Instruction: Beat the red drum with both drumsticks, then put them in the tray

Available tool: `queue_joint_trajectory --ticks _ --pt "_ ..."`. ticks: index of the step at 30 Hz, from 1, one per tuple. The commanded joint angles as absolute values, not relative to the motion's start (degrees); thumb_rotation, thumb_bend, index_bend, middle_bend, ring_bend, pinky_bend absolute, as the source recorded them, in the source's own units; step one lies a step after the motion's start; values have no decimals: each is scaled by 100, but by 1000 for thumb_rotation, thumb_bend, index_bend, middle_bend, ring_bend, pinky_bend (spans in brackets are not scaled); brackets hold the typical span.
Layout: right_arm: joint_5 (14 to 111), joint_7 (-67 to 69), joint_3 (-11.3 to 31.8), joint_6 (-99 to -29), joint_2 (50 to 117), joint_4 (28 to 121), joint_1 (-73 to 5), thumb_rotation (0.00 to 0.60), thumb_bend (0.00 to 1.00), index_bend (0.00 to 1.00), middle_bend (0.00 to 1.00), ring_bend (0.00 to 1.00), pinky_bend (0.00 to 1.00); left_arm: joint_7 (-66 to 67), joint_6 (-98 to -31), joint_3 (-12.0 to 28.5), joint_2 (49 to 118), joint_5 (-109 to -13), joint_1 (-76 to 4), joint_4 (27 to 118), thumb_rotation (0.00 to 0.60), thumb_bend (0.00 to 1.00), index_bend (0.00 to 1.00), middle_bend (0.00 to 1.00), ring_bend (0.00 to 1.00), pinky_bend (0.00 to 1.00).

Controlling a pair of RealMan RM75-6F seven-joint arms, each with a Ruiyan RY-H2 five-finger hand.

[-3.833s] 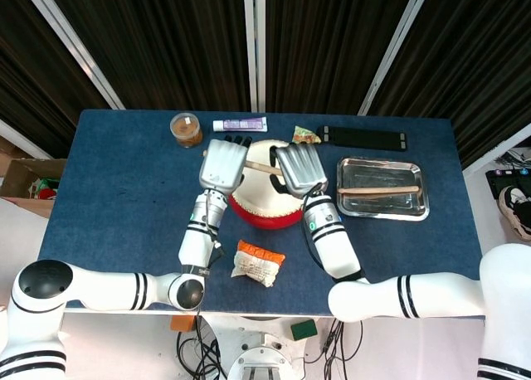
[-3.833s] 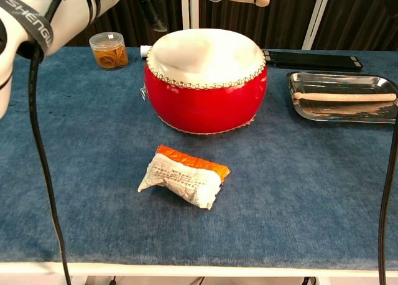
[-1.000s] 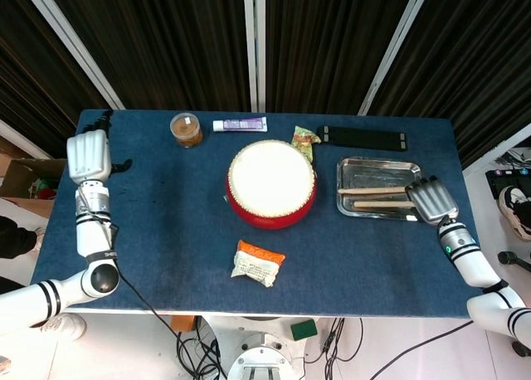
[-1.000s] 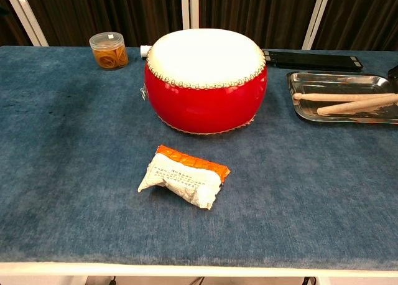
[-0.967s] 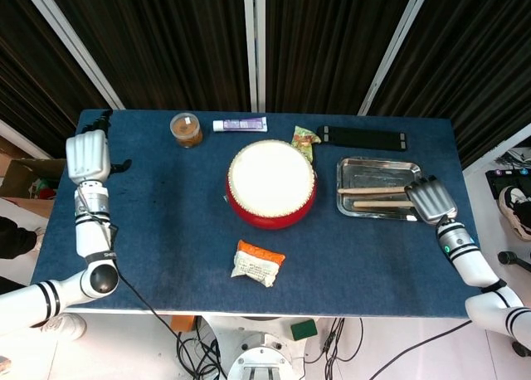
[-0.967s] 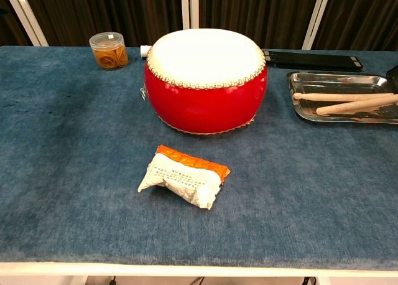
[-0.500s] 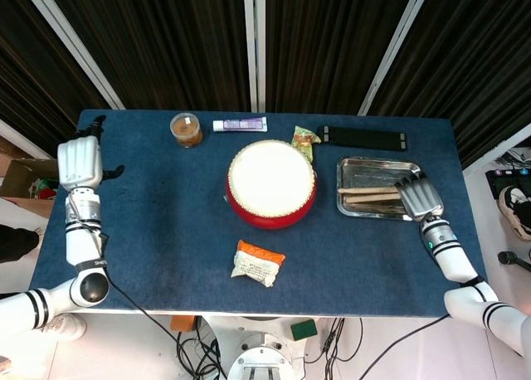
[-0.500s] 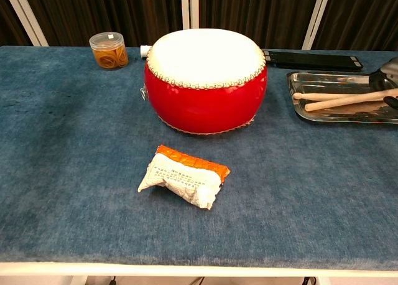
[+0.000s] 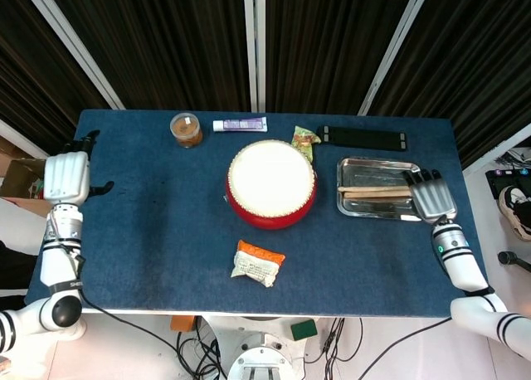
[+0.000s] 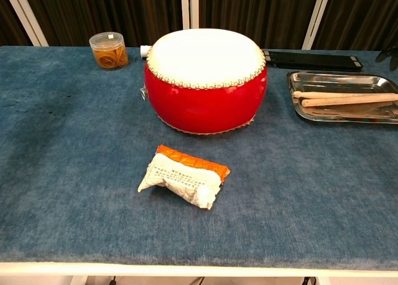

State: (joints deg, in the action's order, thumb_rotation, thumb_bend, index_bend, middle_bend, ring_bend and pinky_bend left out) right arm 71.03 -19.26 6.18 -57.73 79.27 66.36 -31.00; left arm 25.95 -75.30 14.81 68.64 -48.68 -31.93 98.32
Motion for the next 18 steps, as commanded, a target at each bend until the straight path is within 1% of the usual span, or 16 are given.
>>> queue_joint_trajectory --ticks 1,3,6,8,10,14,18 --pt "7310 -1135 702 -6454 7114 7609 -2608 600 435 180 286 170 277 2079 -7543 1151 6542 -5501 -2813 9941 600 103 124 208 183 361" --pt "7406 -762 682 -6719 6745 8006 -2369 600 435 180 273 149 260 1814 -7689 983 6457 -5899 -2606 9940 600 95 125 188 170 338" --pt "7568 -162 584 -7010 6295 8445 -2027 600 435 171 230 96 205 1569 -7927 698 6371 -6459 -2315 9886 600 90 125 160 149 313" --pt "7714 246 487 -7173 6055 8624 -1816 600 433 148 198 62 167 1489 -8127 526 6356 -6752 -2112 9817 600 78 125 148 139 295" --pt "7885 571 379 -7319 5903 8700 -1641 600 409 122 172 33 135 1394 -8304 360 6357 -7049 -1935 9729 600 70 125 141 128 270" --pt "8213 1200 176 -7716 5833 8613 -1271 600 370 95 143 1 96 1274 -8771 72 6431 -7546 -1522 9496 600 61 130 136 118 249" --pt "8391 1568 47 -8133 6020 8363 -918 600 360 93 141 0 93 1214 -9190 -239 6516 -7944 -1069 9445 600 62 135 136 119 249"
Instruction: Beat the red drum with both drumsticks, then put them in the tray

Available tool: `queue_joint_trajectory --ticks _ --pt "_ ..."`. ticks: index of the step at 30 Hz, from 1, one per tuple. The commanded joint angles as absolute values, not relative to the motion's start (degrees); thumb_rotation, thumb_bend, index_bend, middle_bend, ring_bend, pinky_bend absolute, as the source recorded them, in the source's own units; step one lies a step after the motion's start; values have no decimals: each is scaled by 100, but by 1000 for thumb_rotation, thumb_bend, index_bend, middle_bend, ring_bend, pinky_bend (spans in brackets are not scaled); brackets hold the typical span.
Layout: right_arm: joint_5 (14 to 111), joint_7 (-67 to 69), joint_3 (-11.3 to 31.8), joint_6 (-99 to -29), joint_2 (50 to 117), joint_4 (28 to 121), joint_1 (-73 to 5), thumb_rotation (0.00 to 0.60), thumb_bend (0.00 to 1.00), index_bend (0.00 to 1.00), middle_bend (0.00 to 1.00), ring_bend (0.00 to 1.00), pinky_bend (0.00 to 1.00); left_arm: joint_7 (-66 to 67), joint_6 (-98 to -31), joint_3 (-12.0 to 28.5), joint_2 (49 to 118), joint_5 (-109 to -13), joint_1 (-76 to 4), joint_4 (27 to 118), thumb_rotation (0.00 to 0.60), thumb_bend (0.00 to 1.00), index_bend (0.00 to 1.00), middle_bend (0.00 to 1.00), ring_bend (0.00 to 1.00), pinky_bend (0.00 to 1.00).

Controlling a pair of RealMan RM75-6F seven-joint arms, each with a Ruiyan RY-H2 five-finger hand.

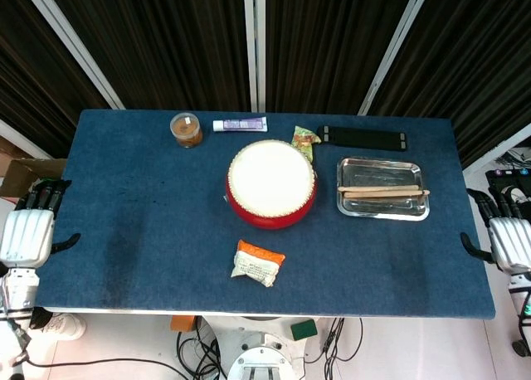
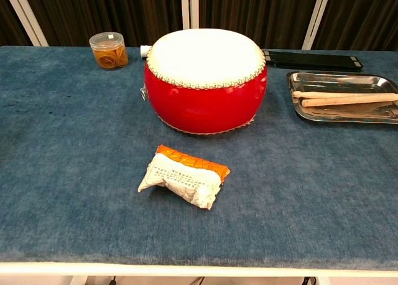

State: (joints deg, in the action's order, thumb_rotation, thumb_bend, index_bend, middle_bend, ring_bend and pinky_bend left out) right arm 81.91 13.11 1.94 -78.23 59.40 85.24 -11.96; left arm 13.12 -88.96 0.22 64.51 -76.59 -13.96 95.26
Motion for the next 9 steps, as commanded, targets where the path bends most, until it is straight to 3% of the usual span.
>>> queue_joint_trajectory --ticks 1,9 --pt "8443 1620 25 -8227 6072 8302 -854 600 359 93 141 0 93 1202 -9274 -298 6528 -8028 -978 9453 600 62 135 136 119 249" --pt "8913 1910 -78 -8717 6416 7892 -603 600 348 93 156 0 93 1313 -9746 -554 6701 -8581 -446 9458 600 62 135 136 119 250"
